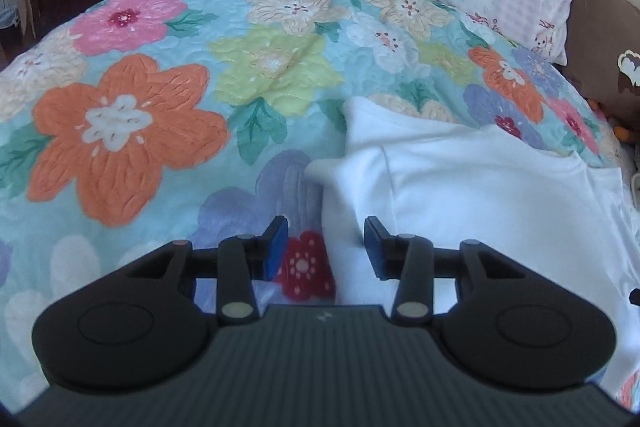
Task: Fold clothes
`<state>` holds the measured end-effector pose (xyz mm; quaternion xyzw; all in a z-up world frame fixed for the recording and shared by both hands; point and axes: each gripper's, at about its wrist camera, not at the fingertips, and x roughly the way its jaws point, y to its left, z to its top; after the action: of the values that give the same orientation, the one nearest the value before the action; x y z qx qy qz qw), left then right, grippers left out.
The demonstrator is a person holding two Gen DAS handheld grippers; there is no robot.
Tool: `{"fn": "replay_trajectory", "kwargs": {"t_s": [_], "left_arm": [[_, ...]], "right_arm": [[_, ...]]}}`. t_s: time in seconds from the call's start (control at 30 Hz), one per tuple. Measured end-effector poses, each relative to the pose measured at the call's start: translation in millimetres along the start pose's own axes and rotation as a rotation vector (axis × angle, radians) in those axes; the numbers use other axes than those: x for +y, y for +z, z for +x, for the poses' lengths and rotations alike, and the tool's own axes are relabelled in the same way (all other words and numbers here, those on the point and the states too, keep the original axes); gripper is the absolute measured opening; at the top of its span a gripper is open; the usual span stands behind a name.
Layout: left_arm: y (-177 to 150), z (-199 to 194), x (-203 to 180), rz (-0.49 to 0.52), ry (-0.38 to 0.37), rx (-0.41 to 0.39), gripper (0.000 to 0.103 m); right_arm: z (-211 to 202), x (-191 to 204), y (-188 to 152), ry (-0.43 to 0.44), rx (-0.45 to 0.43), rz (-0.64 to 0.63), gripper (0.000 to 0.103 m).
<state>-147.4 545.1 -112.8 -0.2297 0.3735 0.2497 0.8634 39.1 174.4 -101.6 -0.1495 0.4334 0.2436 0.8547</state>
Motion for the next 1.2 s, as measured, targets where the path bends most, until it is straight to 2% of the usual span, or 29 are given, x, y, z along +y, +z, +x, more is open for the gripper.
{"fn": "replay_trajectory", "kwargs": {"t_s": [0.07,0.1,0.17,0.3,0.37,0.47,0.53,0.57,0.6,0.63,0.67,0.7,0.73,0.77,0.83,0.97,1.0,1.03,1.07,1.13,1.2], "left_arm": [[-19,-18,-6,-0.020,-0.039,0.031,0.055],[-29,-28,-9,-0.029,-0.059,0.047,0.058],[-49,-46,-14,-0.049,-0.098,0.078,0.067],[-83,-54,-22,-0.087,-0.117,0.162,0.067],[-91,-55,-22,-0.104,-0.146,0.180,0.068],[-98,-43,-16,-0.148,-0.074,0.178,0.068],[-101,-33,-10,-0.175,-0.010,0.168,0.068],[-101,-31,-6,-0.196,-0.018,0.164,0.067],[-100,-33,-4,-0.207,-0.026,0.158,0.065],[-99,-37,-7,-0.185,-0.036,0.145,0.054],[-97,-41,-9,-0.163,-0.045,0.132,0.027],[-97,-43,-11,-0.152,-0.076,0.132,0.020],[-96,-45,-13,-0.140,-0.106,0.133,0.018],[-96,-45,-17,-0.114,-0.099,0.125,0.012],[-97,-45,-23,-0.073,-0.087,0.116,0.010],[-99,-39,-14,-0.136,-0.102,0.135,0.011],[-100,-38,-11,-0.153,-0.109,0.141,0.011],[-100,-38,-9,-0.152,-0.116,0.142,0.011],[-99,-40,-9,-0.145,-0.119,0.142,0.011],[-98,-42,-10,-0.126,-0.120,0.142,0.011],[-98,-44,-15,-0.083,-0.107,0.143,0.011]], "right_arm": [[-29,-6,-14,0.055,-0.042,0.063,0.059],[-38,-9,-22,0.069,-0.051,0.089,0.063],[-47,-15,-37,0.065,-0.041,0.132,0.063],[-58,-41,-75,0.103,0.011,0.301,0.063],[-61,-58,-93,0.166,0.021,0.417,0.063],[-59,-81,-121,0.277,0.017,0.606,0.063],[-54,-88,-132,0.302,0.011,0.672,0.064],[-50,-89,-135,0.298,0.003,0.691,0.064],[-47,-90,-136,0.290,-0.006,0.707,0.064],[-43,-91,-137,0.286,-0.015,0.717,0.064],[-39,-91,-136,0.279,-0.029,0.716,0.064],[-35,-91,-134,0.250,-0.041,0.702,0.064],[-31,-91,-131,0.217,-0.052,0.686,0.064],[-26,-92,-129,0.201,-0.061,0.681,0.064],[-17,-93,-124,0.175,-0.085,0.682,0.064],[1,-91,-113,0.134,-0.165,0.682,0.067],[4,-88,-108,0.119,-0.182,0.668,0.062],[6,-84,-101,0.115,-0.179,0.645,0.033],[9,-80,-93,0.112,-0.175,0.620,0.021],[0,-66,-80,0.066,-0.209,0.563,0.020],[-19,-52,-65,0.076,-0.281,0.471,0.020]]}}
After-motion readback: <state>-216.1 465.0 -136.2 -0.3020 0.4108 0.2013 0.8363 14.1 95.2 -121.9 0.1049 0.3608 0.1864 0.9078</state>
